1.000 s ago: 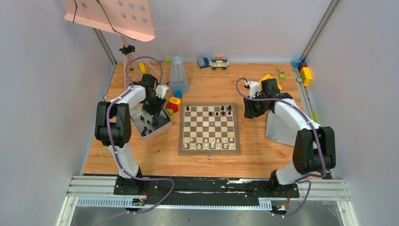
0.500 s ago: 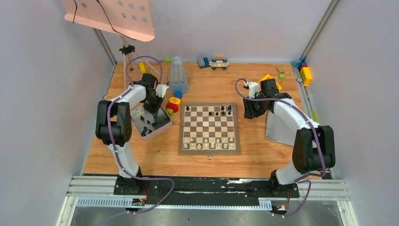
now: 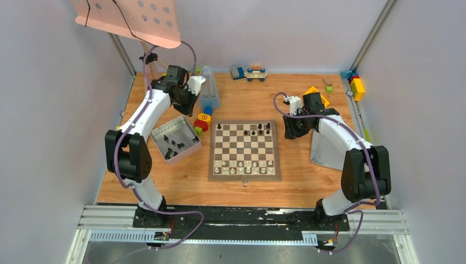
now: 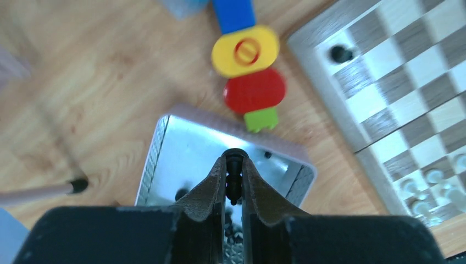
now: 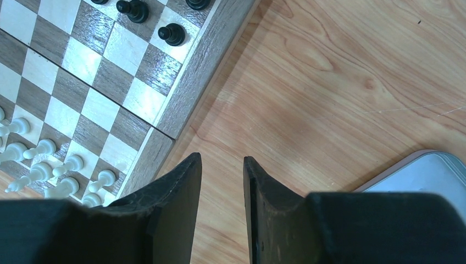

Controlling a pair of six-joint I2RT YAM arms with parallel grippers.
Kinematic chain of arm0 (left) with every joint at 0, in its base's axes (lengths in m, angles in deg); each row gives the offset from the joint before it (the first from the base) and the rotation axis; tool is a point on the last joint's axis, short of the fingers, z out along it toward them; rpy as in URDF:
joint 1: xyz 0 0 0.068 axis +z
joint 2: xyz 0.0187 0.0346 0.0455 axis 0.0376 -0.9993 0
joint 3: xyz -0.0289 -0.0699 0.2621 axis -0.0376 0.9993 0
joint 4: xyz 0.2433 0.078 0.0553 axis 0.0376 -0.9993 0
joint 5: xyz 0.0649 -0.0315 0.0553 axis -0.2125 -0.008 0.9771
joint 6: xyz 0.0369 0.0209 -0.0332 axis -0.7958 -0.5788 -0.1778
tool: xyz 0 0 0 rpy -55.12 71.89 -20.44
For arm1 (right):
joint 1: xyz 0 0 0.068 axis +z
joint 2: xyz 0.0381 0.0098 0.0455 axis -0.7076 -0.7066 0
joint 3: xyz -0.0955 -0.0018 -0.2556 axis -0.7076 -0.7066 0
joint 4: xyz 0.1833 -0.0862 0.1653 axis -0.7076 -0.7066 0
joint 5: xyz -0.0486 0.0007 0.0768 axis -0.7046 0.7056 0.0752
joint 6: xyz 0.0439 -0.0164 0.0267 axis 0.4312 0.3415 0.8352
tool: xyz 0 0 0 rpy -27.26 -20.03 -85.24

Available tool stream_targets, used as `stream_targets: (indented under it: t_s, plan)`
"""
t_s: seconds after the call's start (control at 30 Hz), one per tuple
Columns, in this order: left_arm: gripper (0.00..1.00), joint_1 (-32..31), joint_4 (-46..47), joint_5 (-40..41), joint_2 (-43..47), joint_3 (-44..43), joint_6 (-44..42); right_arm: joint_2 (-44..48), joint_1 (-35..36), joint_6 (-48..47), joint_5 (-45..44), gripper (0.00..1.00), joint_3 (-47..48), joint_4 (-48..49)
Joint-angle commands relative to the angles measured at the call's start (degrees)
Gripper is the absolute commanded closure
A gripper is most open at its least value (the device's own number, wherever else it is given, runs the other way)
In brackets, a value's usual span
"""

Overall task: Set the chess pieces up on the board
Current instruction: Pick up the chess piece from the storage box, then place the chess piece on the chessboard.

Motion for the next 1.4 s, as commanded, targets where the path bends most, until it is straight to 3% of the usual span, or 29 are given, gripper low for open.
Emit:
stream_targets:
  t_s: [0.0,0.23,0.47,0.9,1.37]
  plan:
    - [0.87,-6.24,-4.07,-1.45,-1.51,-7.37,0.67,-0.50,0.34,-0.94,-0.58,0.66,1.78,0.74]
    - [0.87,-13.72,-7.74,-2.29,-11.27,-20.35,1.82,-0.59,0.40,-1.03,-0.73,0.66,1.72,0.74]
    - [0.86,-17.50,-9.35,-1.93,-21.27,-27.58,2.55,-0.48,0.43,-1.11,-0.59,0.66,1.63,0.74]
    - [0.86,-21.02,-9.49,-4.10,-28.96,-31.77,3.35,-0.70,0.48,-1.13,-0.76,0.66,1.72,0.49]
    - [0.84,-22.01,-9.38,-4.59,-31.47,-32.32,3.48,-0.85,0.64,-1.02,-0.73,0.66,1.74,0.32]
